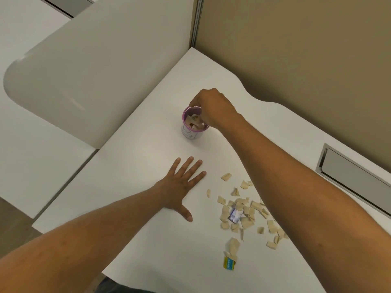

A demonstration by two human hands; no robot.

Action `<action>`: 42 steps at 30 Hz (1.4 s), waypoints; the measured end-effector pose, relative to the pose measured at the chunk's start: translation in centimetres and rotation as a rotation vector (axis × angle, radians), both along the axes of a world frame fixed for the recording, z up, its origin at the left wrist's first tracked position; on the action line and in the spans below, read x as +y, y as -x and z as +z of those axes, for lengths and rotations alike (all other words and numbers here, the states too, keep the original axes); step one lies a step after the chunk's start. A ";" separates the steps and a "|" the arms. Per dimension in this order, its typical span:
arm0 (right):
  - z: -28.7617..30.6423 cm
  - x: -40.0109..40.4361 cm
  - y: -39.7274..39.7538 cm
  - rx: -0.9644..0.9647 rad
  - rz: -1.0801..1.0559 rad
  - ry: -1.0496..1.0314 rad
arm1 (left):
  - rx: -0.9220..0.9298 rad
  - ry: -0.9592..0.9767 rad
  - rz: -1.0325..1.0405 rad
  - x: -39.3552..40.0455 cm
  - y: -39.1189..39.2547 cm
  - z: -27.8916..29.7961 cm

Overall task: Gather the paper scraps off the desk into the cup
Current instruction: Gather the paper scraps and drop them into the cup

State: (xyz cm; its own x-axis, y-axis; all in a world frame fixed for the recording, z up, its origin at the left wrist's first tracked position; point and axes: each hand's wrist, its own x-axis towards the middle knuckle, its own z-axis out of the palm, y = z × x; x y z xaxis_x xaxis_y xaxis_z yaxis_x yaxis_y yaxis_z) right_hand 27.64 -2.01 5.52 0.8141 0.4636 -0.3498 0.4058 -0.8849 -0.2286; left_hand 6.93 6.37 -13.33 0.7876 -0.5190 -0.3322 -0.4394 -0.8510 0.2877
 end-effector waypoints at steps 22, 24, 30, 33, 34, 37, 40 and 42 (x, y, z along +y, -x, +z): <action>-11.2 -29.0 23.8 0.136 -0.859 -0.050 | -0.025 -0.105 -0.002 -0.5 0.0 0.2; -11.5 -26.7 23.8 0.093 -0.813 -0.114 | -0.024 -0.110 -0.002 -0.5 0.0 0.3; -11.2 -22.7 23.2 0.018 -0.711 -0.165 | -0.020 -0.110 -0.006 -0.5 0.0 0.5; -10.8 -23.3 21.9 -0.069 -0.640 -0.059 | -0.030 -0.109 -0.006 -0.5 0.0 0.5; -10.9 -23.5 21.3 -0.037 -0.600 -0.038 | -0.035 -0.109 -0.007 -0.5 0.0 0.4; -11.3 -24.0 20.0 0.068 -0.380 0.034 | -0.047 -0.107 -0.005 -0.5 0.1 0.4; -11.7 -24.6 20.5 0.035 -0.244 0.019 | -0.048 -0.105 -0.004 -0.5 0.1 0.3; -11.6 -25.1 21.5 0.009 -0.304 -0.059 | -0.048 -0.094 -0.004 -0.4 0.1 0.3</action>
State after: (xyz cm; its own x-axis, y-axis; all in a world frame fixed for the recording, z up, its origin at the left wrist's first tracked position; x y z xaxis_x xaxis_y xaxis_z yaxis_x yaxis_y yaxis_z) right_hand 6.13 -27.09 -6.09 0.9157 0.2194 -0.3367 0.1225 -0.9504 -0.2859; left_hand 6.88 5.93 -13.07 0.8016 -0.4908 -0.3414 -0.4545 -0.8713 0.1852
